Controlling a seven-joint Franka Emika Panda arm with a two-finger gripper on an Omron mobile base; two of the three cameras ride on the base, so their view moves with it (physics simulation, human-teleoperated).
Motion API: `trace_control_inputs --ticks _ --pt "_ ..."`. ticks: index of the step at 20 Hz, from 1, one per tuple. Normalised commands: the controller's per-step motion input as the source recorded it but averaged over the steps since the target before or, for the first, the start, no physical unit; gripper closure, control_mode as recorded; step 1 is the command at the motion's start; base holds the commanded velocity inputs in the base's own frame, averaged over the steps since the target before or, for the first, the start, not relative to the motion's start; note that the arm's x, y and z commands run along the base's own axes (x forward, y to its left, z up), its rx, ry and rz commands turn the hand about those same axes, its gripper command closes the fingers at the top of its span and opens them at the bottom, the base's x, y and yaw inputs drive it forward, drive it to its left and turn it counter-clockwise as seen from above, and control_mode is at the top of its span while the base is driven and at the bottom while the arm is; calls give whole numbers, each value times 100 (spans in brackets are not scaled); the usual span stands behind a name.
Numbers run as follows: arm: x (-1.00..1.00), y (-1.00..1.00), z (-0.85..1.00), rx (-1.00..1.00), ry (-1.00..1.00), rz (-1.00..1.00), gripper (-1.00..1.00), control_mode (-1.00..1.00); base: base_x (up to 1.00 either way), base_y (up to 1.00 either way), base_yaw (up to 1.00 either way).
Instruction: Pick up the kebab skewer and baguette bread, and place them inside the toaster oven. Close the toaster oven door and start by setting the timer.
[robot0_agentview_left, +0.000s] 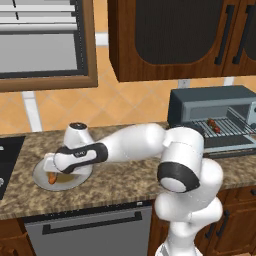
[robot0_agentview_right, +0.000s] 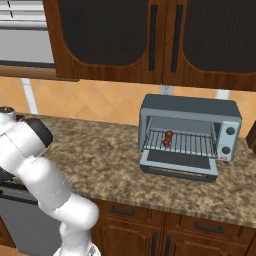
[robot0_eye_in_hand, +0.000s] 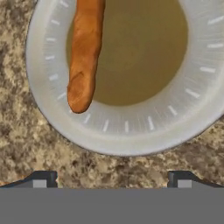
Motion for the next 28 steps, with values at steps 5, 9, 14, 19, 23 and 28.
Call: trace_control_inputs --ticks 5,9,14,19,23,28 --pt "38 32 -26 0 0 0 -100 -100 0 0 0" --pt "33 36 -12 0 0 0 -100 -100 0 0 0" --pt "37 29 -1 0 5 0 -100 -100 0 0 0" --pt "34 18 1 -3 11 0 -100 -100 0 0 0" --pt "35 -1 0 -4 11 0 -100 -100 0 0 0" --pt "32 0 -1 -2 9 0 -100 -100 0 0 0"
